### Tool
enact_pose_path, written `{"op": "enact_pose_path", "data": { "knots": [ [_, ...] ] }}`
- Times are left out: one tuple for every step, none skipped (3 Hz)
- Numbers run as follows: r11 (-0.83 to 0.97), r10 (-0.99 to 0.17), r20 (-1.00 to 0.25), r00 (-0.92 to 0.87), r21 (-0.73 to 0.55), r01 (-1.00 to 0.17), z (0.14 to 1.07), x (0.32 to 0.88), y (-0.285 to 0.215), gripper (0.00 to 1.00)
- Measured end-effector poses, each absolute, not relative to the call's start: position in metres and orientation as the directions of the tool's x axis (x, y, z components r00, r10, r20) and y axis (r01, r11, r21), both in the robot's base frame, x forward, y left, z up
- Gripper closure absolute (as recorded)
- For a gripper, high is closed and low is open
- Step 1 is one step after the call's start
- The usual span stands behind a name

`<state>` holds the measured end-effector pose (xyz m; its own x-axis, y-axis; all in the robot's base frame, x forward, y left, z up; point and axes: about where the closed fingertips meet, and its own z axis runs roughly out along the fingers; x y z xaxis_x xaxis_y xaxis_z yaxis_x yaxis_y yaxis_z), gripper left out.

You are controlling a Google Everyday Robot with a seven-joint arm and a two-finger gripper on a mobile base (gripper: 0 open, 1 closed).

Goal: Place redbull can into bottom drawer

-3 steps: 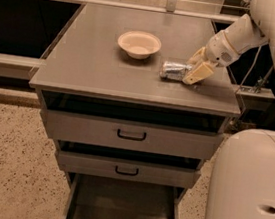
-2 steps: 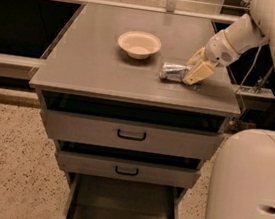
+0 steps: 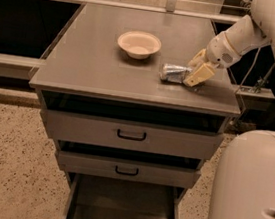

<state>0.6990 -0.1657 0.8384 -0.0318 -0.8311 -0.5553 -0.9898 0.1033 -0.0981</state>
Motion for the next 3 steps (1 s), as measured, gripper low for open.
{"op": "enact_pose_path", "data": {
  "knots": [
    [0.257,-0.813,-0.565,-0.138,-0.137,-0.957,0.865,0.684,-0.202,1.0],
    [0.48,-0.723,-0.641,-0.259,-0.196,-0.855,0.93,0.641,-0.234,1.0],
    [0.594,-0.632,-0.735,-0.245,-0.256,-0.763,1.005,0.582,-0.217,1.0]
  ]
}}
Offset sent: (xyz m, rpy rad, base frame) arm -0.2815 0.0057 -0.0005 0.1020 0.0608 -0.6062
